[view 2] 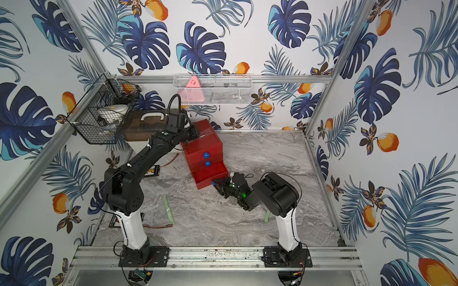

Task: Place the fruit knives into the drawer by color
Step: Open the drawer in the storage box, then pick up the fruit knife from the center of the board.

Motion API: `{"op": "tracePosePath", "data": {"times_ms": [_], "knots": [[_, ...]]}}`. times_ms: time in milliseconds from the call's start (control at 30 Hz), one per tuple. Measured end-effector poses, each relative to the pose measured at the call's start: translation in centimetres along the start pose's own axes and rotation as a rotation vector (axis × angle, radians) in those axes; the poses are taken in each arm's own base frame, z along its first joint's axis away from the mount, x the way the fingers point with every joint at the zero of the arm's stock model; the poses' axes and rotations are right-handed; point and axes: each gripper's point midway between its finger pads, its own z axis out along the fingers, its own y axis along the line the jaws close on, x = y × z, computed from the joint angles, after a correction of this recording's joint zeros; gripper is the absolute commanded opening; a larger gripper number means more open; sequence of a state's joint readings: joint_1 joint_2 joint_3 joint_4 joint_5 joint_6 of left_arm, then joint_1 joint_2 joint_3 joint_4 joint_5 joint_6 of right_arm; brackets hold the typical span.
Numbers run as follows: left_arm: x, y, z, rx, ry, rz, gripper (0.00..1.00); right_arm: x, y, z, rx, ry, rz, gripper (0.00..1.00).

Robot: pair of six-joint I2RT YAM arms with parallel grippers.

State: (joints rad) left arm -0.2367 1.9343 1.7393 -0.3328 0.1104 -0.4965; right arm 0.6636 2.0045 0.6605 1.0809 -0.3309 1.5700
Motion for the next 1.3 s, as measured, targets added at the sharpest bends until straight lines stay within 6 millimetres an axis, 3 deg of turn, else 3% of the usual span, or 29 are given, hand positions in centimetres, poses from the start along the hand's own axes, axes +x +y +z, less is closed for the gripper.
{"op": "tracePosePath", "data": {"times_ms": [133, 200, 300, 400, 433, 533, 667, 767, 833, 933, 1067, 1167, 1300], "knots": [[0.0, 0.0, -0.1, 0.000, -0.001, -0.001, 0.00, 0.5, -0.4, -0.7, 0.010, 0.003, 0.001, 0.34], [-0.1, -0.1, -0.3, 0.002, -0.004, -0.001, 0.00, 0.7, -0.6, -0.9, 0.016, 0.004, 0.008, 0.55], [-0.2, -0.1, -0.4, 0.000, -0.003, -0.002, 0.00, 0.9, -1.4, -1.8, 0.048, 0.002, 0.025, 0.67], [-0.2, -0.1, -0.6, -0.006, 0.001, -0.002, 0.01, 1.2, -1.3, -3.0, 0.059, -0.008, 0.035, 0.70], [-0.2, 0.0, -0.7, -0.012, 0.005, -0.004, 0.06, 1.2, -1.0, -3.4, 0.060, -0.012, 0.039, 0.71], [-0.1, 0.2, -1.3, -0.025, 0.021, -0.008, 0.41, 1.2, 1.2, -4.8, 0.047, -0.022, 0.034, 0.75], [-0.6, -0.5, -2.8, -0.026, 0.040, -0.016, 0.75, 1.1, 6.2, -6.6, 0.070, -0.022, -0.058, 0.92], [-0.6, -1.6, -4.1, -0.040, 0.068, -0.010, 0.91, 0.7, 10.5, -8.4, 0.113, -0.040, -0.197, 1.00], [-0.9, -3.5, -5.2, -0.020, 0.074, 0.008, 0.95, -0.3, 11.6, -10.0, 0.174, -0.057, -0.273, 1.00], [-1.3, -6.9, -7.2, 0.029, 0.051, 0.066, 0.99, -3.0, 10.2, -12.9, 0.337, -0.104, -0.327, 1.00], [0.5, -10.9, -9.7, 0.078, 0.056, 0.141, 0.99, -6.5, 6.8, -17.7, 0.577, -0.143, -0.341, 1.00], [4.6, -13.9, -11.0, 0.132, 0.117, 0.209, 0.99, -8.6, 4.2, -20.7, 0.748, -0.148, -0.352, 1.00], [12.8, -15.6, -12.0, 0.171, 0.250, 0.288, 0.99, -9.6, 0.3, -23.7, 0.929, -0.101, -0.347, 1.00]]}}
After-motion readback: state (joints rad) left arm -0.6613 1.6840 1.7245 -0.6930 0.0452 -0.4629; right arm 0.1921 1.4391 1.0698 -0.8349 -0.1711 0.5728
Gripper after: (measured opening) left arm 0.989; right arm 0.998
